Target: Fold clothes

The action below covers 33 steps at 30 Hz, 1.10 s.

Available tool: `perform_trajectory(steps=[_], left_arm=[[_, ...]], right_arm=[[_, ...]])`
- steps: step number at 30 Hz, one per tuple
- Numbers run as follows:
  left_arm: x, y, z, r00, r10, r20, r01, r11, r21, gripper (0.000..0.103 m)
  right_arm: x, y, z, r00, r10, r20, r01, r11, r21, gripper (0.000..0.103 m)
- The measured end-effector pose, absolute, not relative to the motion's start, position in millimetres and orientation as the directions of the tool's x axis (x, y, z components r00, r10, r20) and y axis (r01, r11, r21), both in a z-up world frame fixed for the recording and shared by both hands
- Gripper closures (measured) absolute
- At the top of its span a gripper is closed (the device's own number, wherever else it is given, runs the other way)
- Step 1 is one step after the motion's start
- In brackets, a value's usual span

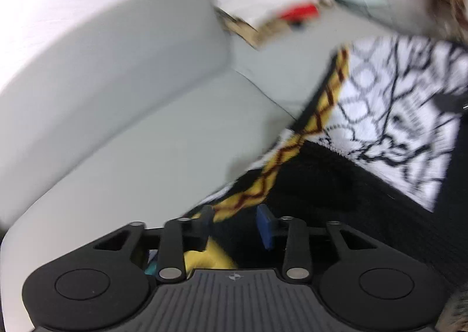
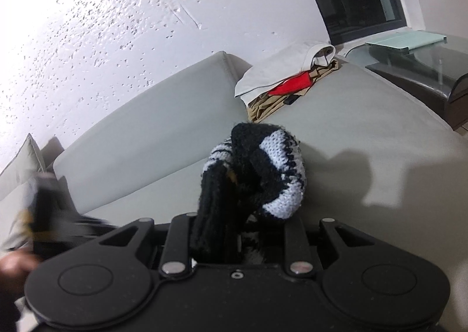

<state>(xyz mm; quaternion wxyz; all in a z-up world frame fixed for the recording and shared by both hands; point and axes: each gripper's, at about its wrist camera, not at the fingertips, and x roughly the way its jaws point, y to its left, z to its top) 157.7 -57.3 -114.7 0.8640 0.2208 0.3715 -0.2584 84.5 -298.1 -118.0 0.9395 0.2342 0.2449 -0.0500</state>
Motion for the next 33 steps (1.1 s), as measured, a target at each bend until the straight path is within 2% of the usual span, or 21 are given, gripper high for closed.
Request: perform_trajectory(steps=[3, 6, 7, 9, 10, 11, 15, 22, 26, 30, 33], left_arm=[[117.0, 6.4, -89.9, 0.643, -0.277, -0.714, 0.509, 0.851, 0.128, 0.055], [84.5, 87.4, -84.4, 0.688, -0.261, -0.677, 0.398, 0.916, 0.052, 0.056], [82.1, 101.5, -92.3, 0.674, -0.251, -0.695, 0.372, 0.928, 0.027, 0.059], [78.4, 128.0, -108.8, 0.638, -0.233, -0.734, 0.32, 0.947, -0.022, 0.077], [82.0, 133.6, -122.8, 0.596, -0.223, -0.771, 0.312, 0.95, -0.033, 0.078], [83.4, 137.7, -135.2, 0.572, -0.224, -0.789, 0.316, 0.948, -0.039, 0.074], [83.5, 140.4, -138.0, 0.578, -0.247, -0.778, 0.346, 0.937, -0.041, 0.073], [77.0, 149.0, -135.3, 0.606, -0.299, -0.737, 0.316, 0.941, -0.122, 0.072], [72.1, 152.8, -135.0, 0.604, -0.326, -0.727, 0.293, 0.939, -0.178, 0.072], [60.4, 187.5, -123.7, 0.646, -0.404, -0.648, 0.213, 0.91, -0.355, 0.072], [38.7, 220.1, -111.5, 0.736, -0.378, -0.561, 0.144, 0.898, -0.416, 0.072]], right_arm=[[85.1, -293.0, -117.1, 0.87, -0.005, -0.493, 0.225, 0.894, 0.388, 0.079], [86.0, -282.2, -111.5, 0.865, -0.036, -0.501, 0.235, 0.91, 0.34, 0.079], [86.4, -276.7, -108.7, 0.864, -0.047, -0.501, 0.234, 0.919, 0.316, 0.079], [88.3, -265.4, -103.8, 0.861, -0.069, -0.504, 0.231, 0.936, 0.267, 0.079], [89.8, -259.3, -100.8, 0.859, -0.081, -0.506, 0.232, 0.942, 0.242, 0.079], [90.7, -253.3, -97.1, 0.857, -0.092, -0.506, 0.233, 0.947, 0.223, 0.079], [91.0, -222.2, -77.4, 0.866, -0.119, -0.485, 0.209, 0.969, 0.135, 0.079], [90.2, -135.3, -45.9, 0.905, -0.156, -0.396, 0.114, 0.985, -0.127, 0.079], [88.2, -79.5, -38.5, 0.932, -0.128, -0.34, 0.033, 0.962, -0.271, 0.08], [82.2, -16.5, -50.6, 0.952, -0.054, -0.303, -0.093, 0.887, -0.451, 0.08], [74.1, 29.8, -70.5, 0.95, 0.014, -0.311, -0.197, 0.8, -0.567, 0.08]])
